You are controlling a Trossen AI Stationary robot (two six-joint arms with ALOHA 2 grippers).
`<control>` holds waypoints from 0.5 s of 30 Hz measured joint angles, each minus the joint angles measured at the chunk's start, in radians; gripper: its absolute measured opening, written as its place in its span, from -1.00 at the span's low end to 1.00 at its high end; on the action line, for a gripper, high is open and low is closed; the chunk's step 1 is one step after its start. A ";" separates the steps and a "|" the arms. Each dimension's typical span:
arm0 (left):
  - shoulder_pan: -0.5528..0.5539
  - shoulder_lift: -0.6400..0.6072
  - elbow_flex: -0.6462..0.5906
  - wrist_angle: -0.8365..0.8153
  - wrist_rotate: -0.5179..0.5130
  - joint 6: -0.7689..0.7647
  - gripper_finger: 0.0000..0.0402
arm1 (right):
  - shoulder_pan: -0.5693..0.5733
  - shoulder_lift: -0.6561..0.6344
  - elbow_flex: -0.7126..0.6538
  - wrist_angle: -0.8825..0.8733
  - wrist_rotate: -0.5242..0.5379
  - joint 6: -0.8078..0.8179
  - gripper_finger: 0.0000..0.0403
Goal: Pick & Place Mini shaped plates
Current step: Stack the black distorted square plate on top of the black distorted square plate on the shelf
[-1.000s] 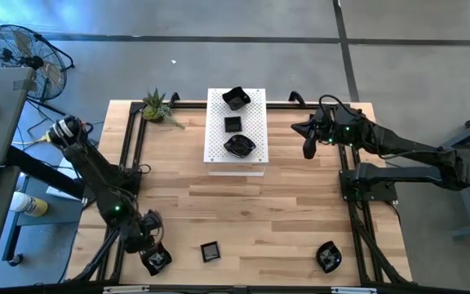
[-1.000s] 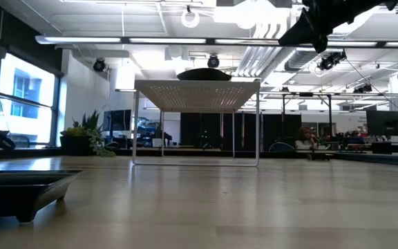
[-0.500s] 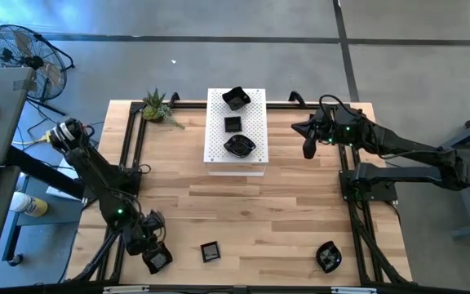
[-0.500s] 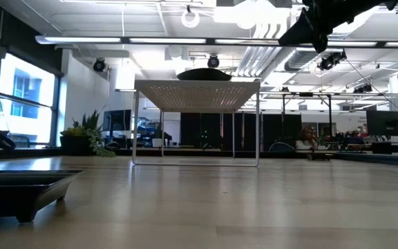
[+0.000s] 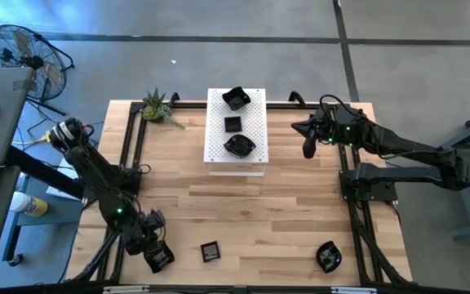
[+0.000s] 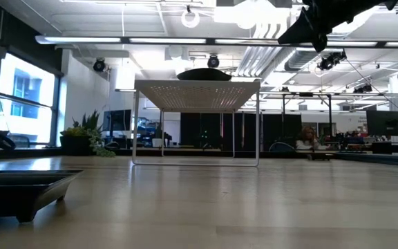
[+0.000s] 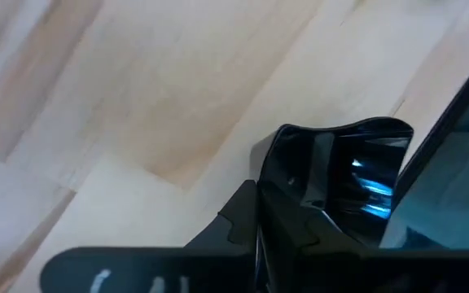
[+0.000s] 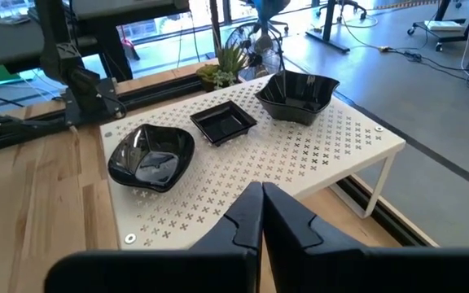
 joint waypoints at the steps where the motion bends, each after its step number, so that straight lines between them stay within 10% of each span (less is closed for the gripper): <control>1: 0.000 -0.012 0.000 -0.002 -0.015 0.000 -0.99 | 0.000 0.000 0.000 0.000 0.000 0.000 -0.98; 15: 0.088 -0.451 0.085 -0.327 -0.369 0.101 -1.00 | 0.000 0.000 0.000 0.004 -0.011 0.002 -0.99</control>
